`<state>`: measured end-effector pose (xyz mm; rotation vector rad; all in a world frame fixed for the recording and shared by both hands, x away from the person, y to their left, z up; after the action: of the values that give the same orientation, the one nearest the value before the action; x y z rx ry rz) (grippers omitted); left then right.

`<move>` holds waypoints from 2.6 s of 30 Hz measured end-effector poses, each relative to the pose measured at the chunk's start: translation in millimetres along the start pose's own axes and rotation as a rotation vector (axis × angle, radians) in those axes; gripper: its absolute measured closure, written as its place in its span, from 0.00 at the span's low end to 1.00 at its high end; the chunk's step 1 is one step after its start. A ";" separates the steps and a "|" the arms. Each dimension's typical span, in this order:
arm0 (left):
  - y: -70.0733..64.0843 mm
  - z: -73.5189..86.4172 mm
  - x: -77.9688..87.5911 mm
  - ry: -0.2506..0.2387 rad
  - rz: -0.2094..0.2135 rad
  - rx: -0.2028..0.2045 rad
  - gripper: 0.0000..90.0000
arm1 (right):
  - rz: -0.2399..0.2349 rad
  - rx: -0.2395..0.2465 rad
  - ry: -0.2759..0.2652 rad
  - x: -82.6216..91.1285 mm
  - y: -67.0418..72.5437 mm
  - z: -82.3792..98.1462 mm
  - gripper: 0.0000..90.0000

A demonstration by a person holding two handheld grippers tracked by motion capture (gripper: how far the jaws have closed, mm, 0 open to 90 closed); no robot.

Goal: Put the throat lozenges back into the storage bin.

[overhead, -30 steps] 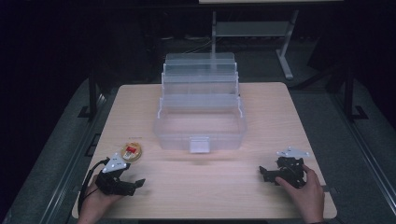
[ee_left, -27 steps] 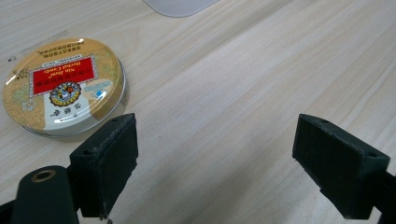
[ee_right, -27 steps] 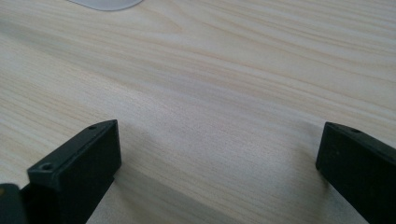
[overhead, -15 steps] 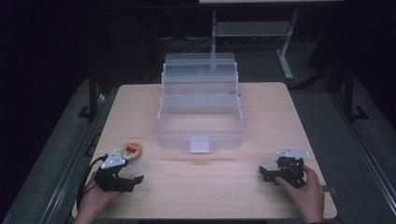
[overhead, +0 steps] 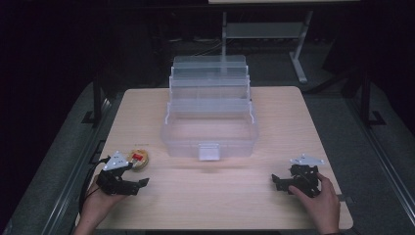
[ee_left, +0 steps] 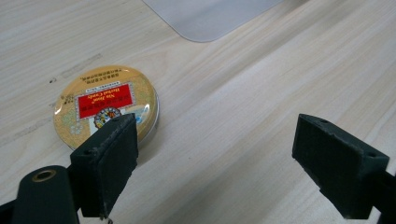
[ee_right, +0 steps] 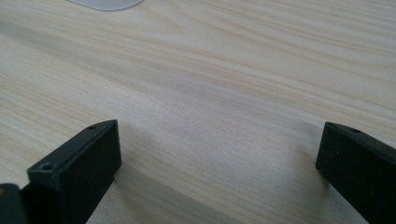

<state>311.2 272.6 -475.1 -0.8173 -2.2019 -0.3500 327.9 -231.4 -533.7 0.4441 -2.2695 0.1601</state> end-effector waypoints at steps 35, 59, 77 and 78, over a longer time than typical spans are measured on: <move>25.9 -29.0 -5.3 0.012 -0.025 0.026 0.16 | 0.000 0.000 0.000 0.0 0.0 0.0 0.00; 59.1 -46.0 -15.8 0.086 -0.066 0.034 0.15 | 0.000 0.000 0.000 0.0 0.0 0.0 0.00; 72.7 -44.7 -40.8 0.232 -0.060 0.036 0.15 | 0.000 0.000 0.000 0.0 0.0 0.0 0.00; 72.7 -44.1 -42.3 0.242 -0.059 0.035 0.15 | 0.000 0.000 0.000 0.0 0.0 0.0 0.00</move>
<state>404.9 288.0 -476.2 -0.6556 -2.0032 -0.4160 328.0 -231.4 -533.7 0.4441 -2.2697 0.1599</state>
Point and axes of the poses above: each handheld gripper's, and its own axes: x roughly backward along the jaws, z roughly out of its underside, y roughly to its left, the point moved 7 cm from there along -x, roughly forward along the jaws, and after that the axes turned 2 degrees about y, right-handed, at the moved point
